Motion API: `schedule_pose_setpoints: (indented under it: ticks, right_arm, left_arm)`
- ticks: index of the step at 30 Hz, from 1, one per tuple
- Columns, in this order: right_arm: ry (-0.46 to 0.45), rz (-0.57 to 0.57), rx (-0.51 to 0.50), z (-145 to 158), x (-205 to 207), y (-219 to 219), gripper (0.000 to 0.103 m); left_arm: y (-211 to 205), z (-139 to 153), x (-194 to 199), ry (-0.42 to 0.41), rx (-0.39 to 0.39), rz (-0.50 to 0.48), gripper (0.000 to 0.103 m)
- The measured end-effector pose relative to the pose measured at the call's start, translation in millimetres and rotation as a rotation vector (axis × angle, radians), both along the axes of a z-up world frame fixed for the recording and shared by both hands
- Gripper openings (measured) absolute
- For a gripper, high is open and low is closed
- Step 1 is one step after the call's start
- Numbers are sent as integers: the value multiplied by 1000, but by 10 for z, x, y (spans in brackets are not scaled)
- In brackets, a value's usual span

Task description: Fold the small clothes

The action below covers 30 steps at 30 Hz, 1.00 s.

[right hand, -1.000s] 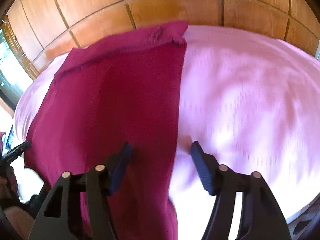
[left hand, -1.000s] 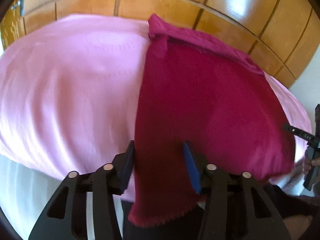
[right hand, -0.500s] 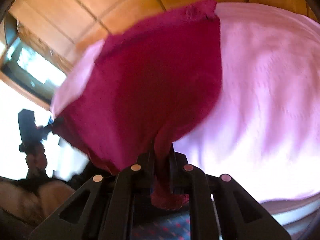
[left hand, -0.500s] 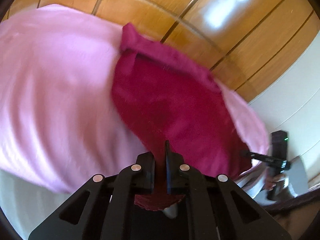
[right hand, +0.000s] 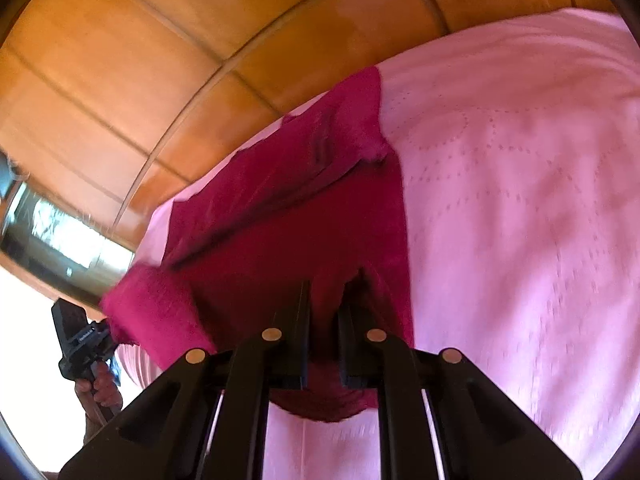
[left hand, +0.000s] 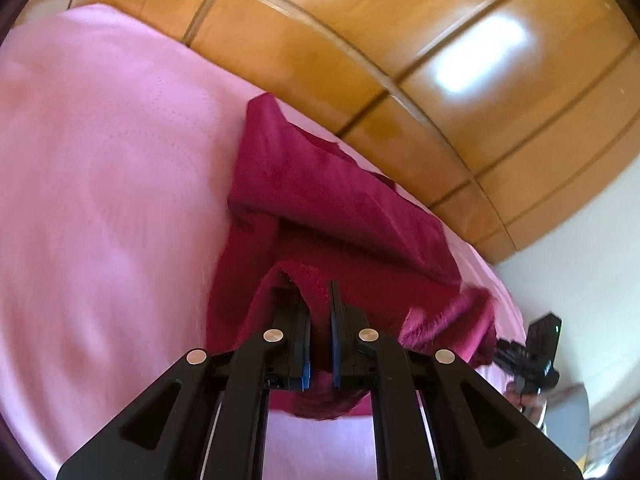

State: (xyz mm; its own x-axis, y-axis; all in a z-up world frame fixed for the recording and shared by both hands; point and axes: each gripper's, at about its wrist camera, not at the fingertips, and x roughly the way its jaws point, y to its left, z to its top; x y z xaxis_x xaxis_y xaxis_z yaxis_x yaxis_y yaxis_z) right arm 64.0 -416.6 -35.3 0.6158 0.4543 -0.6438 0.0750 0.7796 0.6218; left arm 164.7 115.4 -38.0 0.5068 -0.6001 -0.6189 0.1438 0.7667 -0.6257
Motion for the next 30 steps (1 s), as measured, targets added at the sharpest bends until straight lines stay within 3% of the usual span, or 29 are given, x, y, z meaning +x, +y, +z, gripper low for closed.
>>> schedule_pose_setpoints:
  ticks: [4, 6, 7, 8, 9, 12, 19, 21, 22, 23, 24, 25, 27, 30]
  right_arm:
    - [-13, -16, 53, 40, 162, -103, 17]
    - [-44, -31, 106, 83, 152, -187, 51]
    - [-63, -49, 104, 116, 84, -211, 60]
    - [-80, -66, 99, 148, 47, -243, 77]
    - [-98, -80, 104, 159, -17, -302, 83]
    - [-93, -88, 109, 147, -200, -421, 84]
    - [-35, -36, 20, -77, -672, -308, 84]
    - [-27, -5, -34, -127, -669, -181, 72]
    - [-33, -2, -79, -131, -664, -100, 70]
    - [-42, -3, -111, -124, -635, -25, 60]
    - [-46, 1, -125, -113, -608, 20, 46]
    - [-41, 1, -133, -121, -576, 32, 43]
    - [-38, 9, -152, -103, -589, 62, 32]
    - [-55, 14, -149, -26, -667, 73, 26]
  left_arm:
    - [27, -57, 297, 26, -27, 40, 9]
    - [92, -65, 362, 49, -38, 76, 34]
    - [162, -72, 376, 54, -61, 98, 60]
    - [255, -68, 347, 42, -85, 133, 67]
    - [317, -60, 306, 28, -86, 147, 67]
    - [429, -96, 141, 11, -39, 132, 67]
    - [340, -326, -359, 11, 33, -13, 67]
    - [249, -411, -409, 20, 52, -35, 61]
    - [192, -424, -421, 18, 56, -50, 47]
    - [155, -424, -417, 18, 69, -52, 37]
    - [129, -421, -411, 17, 76, -50, 29]
    - [124, -420, -410, 19, 67, -52, 24]
    - [156, -396, -435, 19, 58, -38, 20]
    - [173, -306, -554, -13, 73, -49, 18]
